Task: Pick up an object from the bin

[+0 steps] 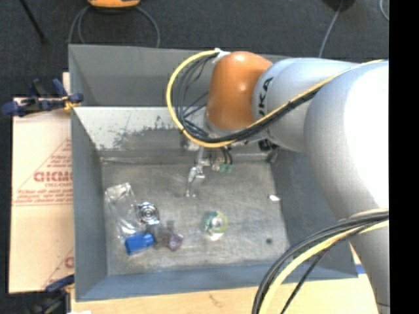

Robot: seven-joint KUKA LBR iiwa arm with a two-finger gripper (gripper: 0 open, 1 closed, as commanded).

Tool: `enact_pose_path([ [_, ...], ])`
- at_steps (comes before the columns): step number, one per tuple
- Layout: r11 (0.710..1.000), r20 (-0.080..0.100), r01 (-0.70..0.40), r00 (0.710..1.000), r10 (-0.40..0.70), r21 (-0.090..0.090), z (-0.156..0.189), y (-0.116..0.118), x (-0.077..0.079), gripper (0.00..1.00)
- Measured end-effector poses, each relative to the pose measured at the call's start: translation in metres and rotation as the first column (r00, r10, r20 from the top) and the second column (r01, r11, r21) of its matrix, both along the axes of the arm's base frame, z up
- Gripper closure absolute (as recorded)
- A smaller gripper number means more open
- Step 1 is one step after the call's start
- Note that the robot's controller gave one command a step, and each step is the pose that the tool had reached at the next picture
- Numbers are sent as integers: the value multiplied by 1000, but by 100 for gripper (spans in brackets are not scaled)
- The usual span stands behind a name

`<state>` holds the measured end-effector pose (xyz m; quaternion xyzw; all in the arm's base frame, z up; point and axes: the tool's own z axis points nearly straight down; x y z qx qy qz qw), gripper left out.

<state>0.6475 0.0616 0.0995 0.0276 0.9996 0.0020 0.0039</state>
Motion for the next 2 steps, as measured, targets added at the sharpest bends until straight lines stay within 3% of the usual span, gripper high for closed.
enact_pose_path([
  [1,977,-6,-215,977,215,-4,29,22,-85,0],
  [2,885,1,-465,885,465,-6,-22,124,-114,0],
])
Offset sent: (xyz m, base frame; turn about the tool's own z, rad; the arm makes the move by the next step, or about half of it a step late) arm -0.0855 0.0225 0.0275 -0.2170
